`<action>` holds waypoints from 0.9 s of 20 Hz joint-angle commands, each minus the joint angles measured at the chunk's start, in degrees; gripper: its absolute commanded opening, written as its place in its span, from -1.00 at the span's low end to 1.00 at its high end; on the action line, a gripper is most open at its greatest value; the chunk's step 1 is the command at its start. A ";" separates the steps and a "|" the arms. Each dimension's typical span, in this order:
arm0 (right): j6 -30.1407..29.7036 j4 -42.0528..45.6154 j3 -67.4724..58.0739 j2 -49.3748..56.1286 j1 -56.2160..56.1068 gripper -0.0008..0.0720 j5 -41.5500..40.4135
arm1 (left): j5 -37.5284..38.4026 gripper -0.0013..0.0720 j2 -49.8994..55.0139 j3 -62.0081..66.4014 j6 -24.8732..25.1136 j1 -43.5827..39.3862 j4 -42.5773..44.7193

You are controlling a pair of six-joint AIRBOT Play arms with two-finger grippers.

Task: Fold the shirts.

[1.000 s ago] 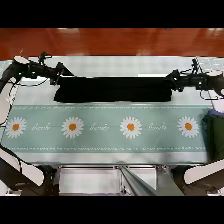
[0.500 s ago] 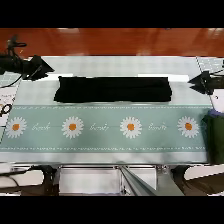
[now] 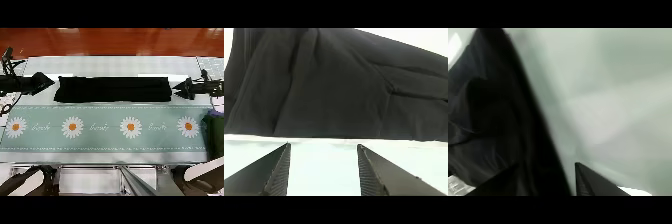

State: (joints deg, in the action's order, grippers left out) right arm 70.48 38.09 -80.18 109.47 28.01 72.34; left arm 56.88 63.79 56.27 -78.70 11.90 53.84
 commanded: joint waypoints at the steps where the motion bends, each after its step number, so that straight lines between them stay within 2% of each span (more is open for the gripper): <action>1: -0.28 -2.03 -1.14 2.38 -3.23 0.16 -0.44 | -0.96 0.40 -0.92 -1.51 -0.02 -0.15 0.15; 5: -0.28 -2.12 -1.36 2.84 -8.28 0.14 -0.76 | -0.98 0.40 -0.87 -1.51 -0.02 -0.15 0.15; 6: -0.24 -2.12 -1.77 2.84 -9.38 -0.02 -0.94 | -0.98 0.40 -0.87 -1.51 -0.02 -0.15 0.15; 7: -0.26 -2.14 -2.60 2.84 -10.34 -0.56 -0.92 | -0.96 0.40 -0.87 -1.51 -0.02 -0.15 0.15; 8: -0.31 -2.12 -3.61 2.78 -10.99 -0.91 -0.57 | -0.96 0.40 -0.87 -1.51 -0.02 -0.15 0.15; 12: -0.22 0.57 -5.46 -2.38 -10.88 -0.91 0.13 | -0.79 0.35 -0.87 -1.51 0.00 -0.15 0.13; 13: 0.33 2.99 -5.44 -4.87 -10.56 -0.91 0.74 | -0.55 -0.10 -0.87 -1.51 0.04 -0.15 0.15; 14: 0.76 5.46 -5.44 -7.54 -10.29 -0.91 1.88 | -0.15 -0.87 -0.87 -1.51 0.04 -0.17 -0.04; 18: 2.23 13.94 -2.84 -20.28 -10.19 -0.91 4.68 | 0.66 -0.91 -0.87 -1.49 4.22 -3.41 -4.57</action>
State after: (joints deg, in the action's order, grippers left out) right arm 71.50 45.54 -84.51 97.01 17.74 75.33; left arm 56.95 62.94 54.81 -77.23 10.46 52.38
